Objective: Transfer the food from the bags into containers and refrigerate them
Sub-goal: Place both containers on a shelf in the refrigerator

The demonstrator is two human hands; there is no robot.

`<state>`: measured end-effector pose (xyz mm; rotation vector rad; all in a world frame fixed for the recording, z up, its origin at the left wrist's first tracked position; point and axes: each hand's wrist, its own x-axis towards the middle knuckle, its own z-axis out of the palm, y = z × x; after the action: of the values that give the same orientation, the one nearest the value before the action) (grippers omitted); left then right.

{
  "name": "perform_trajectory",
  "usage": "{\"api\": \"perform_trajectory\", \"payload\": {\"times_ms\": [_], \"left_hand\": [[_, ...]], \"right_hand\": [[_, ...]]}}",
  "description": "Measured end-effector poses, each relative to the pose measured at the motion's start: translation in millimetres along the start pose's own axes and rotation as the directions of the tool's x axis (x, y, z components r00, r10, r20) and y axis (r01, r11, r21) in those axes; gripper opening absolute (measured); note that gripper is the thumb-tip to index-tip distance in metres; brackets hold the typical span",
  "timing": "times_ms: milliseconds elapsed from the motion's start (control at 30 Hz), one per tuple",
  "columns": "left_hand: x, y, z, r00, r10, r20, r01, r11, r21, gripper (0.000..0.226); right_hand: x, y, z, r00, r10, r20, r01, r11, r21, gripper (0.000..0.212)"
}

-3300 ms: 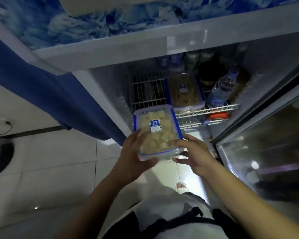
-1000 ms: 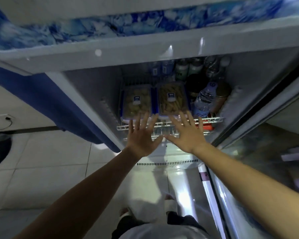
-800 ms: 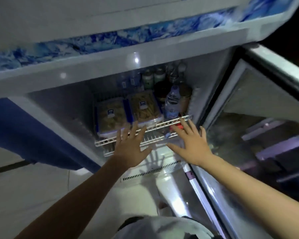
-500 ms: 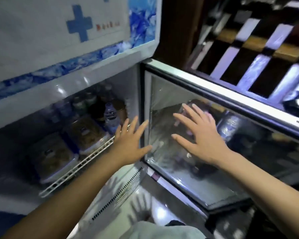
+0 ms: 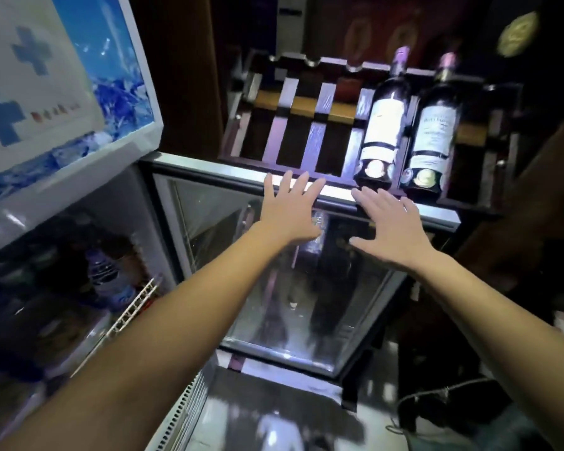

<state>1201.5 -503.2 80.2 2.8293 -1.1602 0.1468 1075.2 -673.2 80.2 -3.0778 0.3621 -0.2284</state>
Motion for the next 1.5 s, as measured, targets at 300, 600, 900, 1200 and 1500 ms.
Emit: {"api": "perform_trajectory", "payload": {"times_ms": [300,600,900,1200,1500], "left_hand": [[-60.3,-21.4,-4.9,0.991,0.112,-0.080,-0.118,0.990,-0.081,0.076],[-159.0,-23.3,-21.1,0.990,-0.122,-0.067,0.074,0.871,-0.486,0.061],[-285.0,-22.5,-74.4,0.910,-0.373,0.181,0.413,0.853,-0.319,0.071],[-433.5,-3.1,-107.5,0.700,-0.647,0.301,0.713,0.610,-0.346,0.067],[-468.3,-43.7,-36.0,0.469,-0.869,-0.157,0.879,0.443,0.174,0.089]], "right_hand": [[-42.4,8.2,-44.3,0.930,-0.331,0.161,0.304,0.937,0.173,0.090],[-74.0,-6.8,-64.9,0.694,-0.688,0.212,0.430,0.633,0.644,0.052],[-69.4,-97.3,-22.5,0.377,-0.924,0.056,0.589,0.286,0.756,0.057],[-67.7,-233.4,12.3,0.221,-0.972,-0.078,0.645,0.086,0.759,0.069],[-49.9,-341.7,40.7,0.208,-0.976,-0.058,0.871,0.157,0.466,0.083]]}}
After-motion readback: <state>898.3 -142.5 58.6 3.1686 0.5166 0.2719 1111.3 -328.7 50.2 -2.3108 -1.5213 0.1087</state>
